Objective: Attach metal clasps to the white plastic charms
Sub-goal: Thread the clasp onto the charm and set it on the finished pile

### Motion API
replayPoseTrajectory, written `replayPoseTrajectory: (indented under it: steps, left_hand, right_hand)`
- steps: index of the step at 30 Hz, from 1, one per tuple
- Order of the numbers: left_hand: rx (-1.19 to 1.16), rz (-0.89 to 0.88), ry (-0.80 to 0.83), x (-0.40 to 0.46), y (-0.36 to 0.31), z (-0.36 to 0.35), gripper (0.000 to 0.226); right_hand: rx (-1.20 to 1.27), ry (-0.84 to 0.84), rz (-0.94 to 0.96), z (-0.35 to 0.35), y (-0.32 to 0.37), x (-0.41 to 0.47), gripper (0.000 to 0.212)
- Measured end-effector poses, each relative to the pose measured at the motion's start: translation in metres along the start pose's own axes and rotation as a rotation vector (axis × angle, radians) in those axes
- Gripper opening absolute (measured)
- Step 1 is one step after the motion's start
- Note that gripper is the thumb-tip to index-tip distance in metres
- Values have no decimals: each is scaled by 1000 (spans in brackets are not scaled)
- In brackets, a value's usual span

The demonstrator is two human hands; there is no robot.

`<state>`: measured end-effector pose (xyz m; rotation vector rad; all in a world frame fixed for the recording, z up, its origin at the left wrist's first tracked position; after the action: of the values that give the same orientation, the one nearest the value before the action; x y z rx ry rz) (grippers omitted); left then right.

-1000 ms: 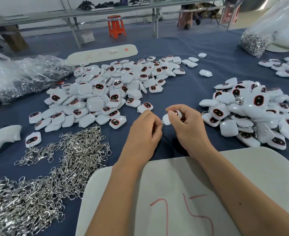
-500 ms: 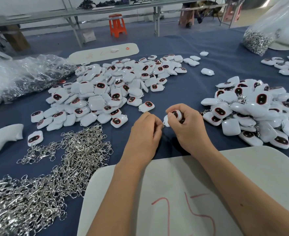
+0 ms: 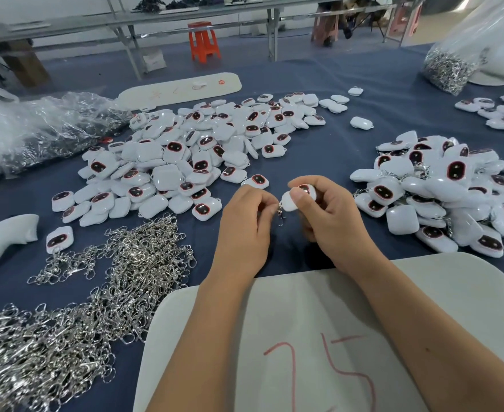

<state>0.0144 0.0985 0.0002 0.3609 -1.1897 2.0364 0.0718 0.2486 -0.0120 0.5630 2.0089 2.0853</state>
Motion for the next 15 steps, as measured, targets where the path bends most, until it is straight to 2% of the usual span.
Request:
replayPoseTrajectory:
  steps: [3, 6, 11, 15]
  left_hand:
    - [-54, -27, -38, 0, -1, 0, 9]
    - [-145, 48, -27, -1, -4, -1, 17]
    - [-246, 180, -35, 1, -3, 1, 14]
    - [-299, 218, -57, 2, -4, 1, 13]
  right_hand:
    - [121, 31, -57, 2, -1, 1, 18]
    - [206, 68, -71, 2, 1, 0, 20]
    - [233, 70, -98, 3, 3, 0, 25]
    - [252, 81, -112, 3, 3, 0, 26]
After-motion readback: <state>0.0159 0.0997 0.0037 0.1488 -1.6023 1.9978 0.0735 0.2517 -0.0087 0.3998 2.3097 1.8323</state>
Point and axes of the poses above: each hand's wrist, its own x-axis towards the middle knuckle, its own z-axis out of the back of the hand, y = z × x, the point moved 1 cm from there along x, towards the middle knuckle, and after that the axes turned 7 degrees about -z, right-handed, at the moved point
